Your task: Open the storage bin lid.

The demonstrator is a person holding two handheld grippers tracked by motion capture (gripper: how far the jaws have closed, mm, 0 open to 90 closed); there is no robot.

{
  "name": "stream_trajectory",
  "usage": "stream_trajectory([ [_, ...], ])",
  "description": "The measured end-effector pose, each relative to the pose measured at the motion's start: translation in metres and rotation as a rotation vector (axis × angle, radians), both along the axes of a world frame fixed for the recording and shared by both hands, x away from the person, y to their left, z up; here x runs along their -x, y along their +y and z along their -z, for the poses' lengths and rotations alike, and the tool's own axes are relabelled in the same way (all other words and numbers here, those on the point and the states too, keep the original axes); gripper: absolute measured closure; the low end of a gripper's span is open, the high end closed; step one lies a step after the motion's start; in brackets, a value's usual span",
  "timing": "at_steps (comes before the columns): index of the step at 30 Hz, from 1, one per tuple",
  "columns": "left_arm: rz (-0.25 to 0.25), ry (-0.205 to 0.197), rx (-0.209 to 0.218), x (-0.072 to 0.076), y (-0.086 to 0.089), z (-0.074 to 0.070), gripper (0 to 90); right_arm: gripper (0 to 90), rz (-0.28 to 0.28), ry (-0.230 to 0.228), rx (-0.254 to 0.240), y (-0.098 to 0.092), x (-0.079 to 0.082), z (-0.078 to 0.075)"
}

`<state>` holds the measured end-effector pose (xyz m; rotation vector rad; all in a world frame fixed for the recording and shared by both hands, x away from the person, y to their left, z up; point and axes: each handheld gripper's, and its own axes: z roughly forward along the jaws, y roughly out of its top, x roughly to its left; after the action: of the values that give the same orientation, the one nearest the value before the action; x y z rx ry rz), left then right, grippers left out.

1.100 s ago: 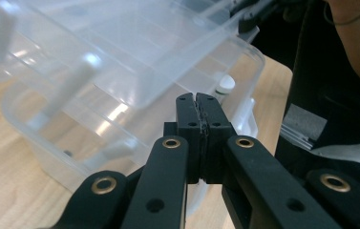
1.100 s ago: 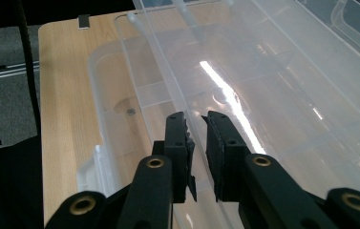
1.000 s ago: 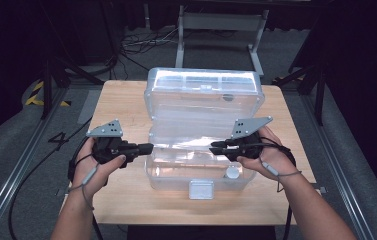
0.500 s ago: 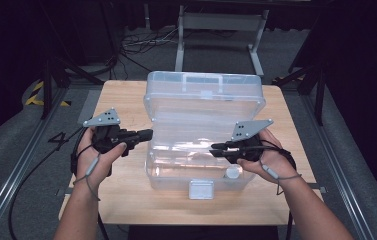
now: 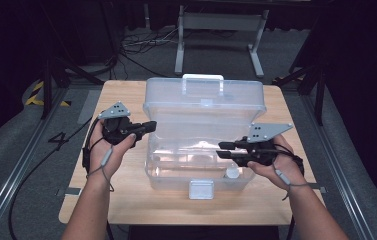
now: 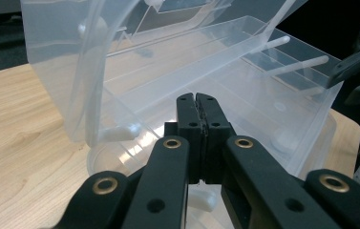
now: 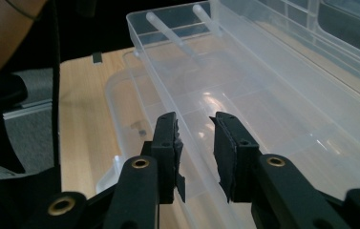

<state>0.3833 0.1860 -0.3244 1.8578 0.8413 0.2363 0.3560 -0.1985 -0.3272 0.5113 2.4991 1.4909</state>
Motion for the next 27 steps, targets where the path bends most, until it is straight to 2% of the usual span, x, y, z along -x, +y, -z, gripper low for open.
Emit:
stream_trajectory([
  [6, -0.005, -0.01, 0.006, 0.0, -0.001, 0.001, 89.7, 72.9, 0.047, 0.011, -0.031, -0.018, 0.006, 0.004],
  [7, -0.003, -0.008, 0.008, 0.001, -0.001, 0.001, 89.7, 72.9, 0.055, 0.012, -0.039, -0.021, 0.006, 0.004],
  [9, -0.007, 0.013, -0.022, 0.002, 0.0, 0.001, 89.9, 74.6, 0.07, 0.015, -0.057, -0.026, 0.007, 0.004],
  [13, -0.002, 0.013, -0.01, 0.002, 0.0, 0.002, 89.9, 77.3, 0.091, 0.019, -0.08, -0.034, 0.007, 0.004],
  [18, 0.002, 0.006, -0.024, 0.002, 0.0, 0.002, 89.8, 81.0, 0.113, 0.027, -0.085, -0.041, 0.007, 0.003],
  [26, 0.009, 0.018, -0.027, 0.004, 0.0, 0.003, 89.9, 88.1, 0.187, 0.037, -0.107, -0.058, 0.004, 0.002],
  [27, 0.007, 0.032, -0.027, 0.005, 0.0, 0.003, 89.9, 89.1, 0.204, 0.046, -0.113, -0.062, 0.004, 0.003],
])
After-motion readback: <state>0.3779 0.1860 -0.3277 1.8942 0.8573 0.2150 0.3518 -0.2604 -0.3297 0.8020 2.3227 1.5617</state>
